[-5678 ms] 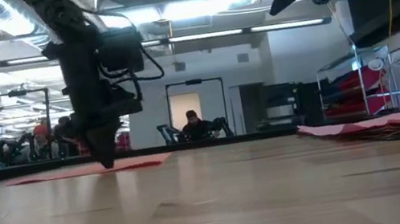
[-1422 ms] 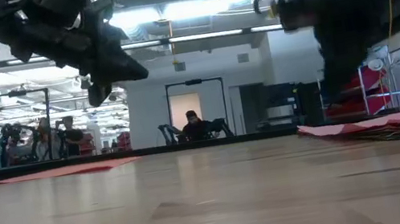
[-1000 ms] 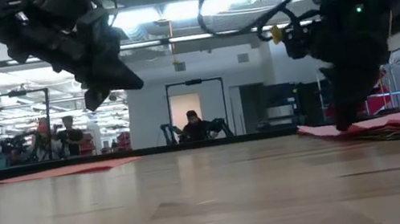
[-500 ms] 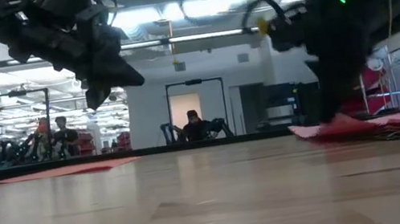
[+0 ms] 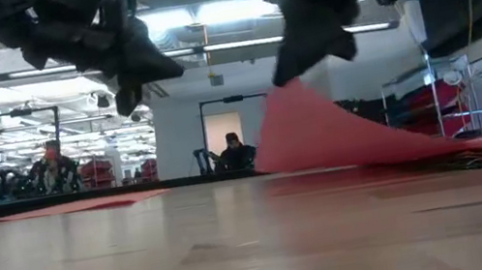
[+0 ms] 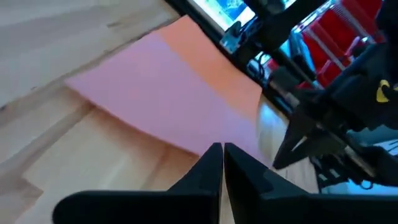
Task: Organize paper
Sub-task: Move the pink color paper to the bottom left of the table
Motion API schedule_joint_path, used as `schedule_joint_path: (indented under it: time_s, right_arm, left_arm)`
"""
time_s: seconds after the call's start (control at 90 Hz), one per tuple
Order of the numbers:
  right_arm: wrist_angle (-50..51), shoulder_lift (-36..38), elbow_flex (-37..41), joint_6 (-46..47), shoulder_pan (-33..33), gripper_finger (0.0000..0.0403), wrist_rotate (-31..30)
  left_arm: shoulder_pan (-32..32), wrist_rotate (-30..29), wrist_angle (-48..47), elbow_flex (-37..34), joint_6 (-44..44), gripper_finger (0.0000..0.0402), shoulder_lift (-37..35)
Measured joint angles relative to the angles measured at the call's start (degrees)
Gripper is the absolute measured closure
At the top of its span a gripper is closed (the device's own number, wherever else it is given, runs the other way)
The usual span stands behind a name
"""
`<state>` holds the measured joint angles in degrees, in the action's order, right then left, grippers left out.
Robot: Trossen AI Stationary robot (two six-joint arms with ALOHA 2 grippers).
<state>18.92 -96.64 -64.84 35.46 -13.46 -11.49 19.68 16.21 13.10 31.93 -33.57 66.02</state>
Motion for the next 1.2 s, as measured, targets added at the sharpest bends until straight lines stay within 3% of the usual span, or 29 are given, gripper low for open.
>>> schedule_joint_path:
  time_s: [0.2, 0.356, 0.478, 0.622, 0.711, 0.811, 0.978, 1.2]
  right_arm:
    - [-4.02, -0.07, 0.00, -2.58, 1.82, 0.0403, 0.15]
    - [-13.01, -2.61, -0.04, -3.84, 3.54, 0.0396, 5.29]
    - [-18.30, -4.22, -0.07, -3.54, 4.24, 0.0358, 8.41]
    - [-18.72, -4.72, -0.07, -2.43, 4.75, 0.0297, 9.62]
    - [-18.53, -4.34, -0.07, -2.43, 5.21, 0.0281, 9.73]
    - [-18.40, -3.48, -0.07, -2.69, 5.83, 0.0300, 9.64]
    - [-16.33, -0.84, -0.04, -4.46, 7.61, 0.0390, 9.87]
    - [-15.65, 5.75, -0.04, -12.02, 11.45, 0.0401, 14.84]
  left_arm:
    - [0.81, 0.63, -0.63, 0.47, -0.05, 0.0402, 0.00]
    - [0.79, 0.79, -0.90, 0.54, -0.05, 0.0402, -0.02]
    - [0.79, 0.79, -1.96, 0.56, 0.02, 0.0402, -0.02]
    - [0.68, 0.79, -4.28, 0.56, 1.19, 0.0402, -0.02]
    - [0.67, 0.76, -5.63, 0.56, 2.56, 0.0402, -0.02]
    - [0.03, 0.47, -6.95, 0.56, 5.03, 0.0402, 0.02]
    - [-1.48, -1.46, -9.36, 0.56, 8.48, 0.0402, 0.13]
    - [-3.16, -5.08, -8.30, 0.56, 11.07, 0.0402, 1.15]
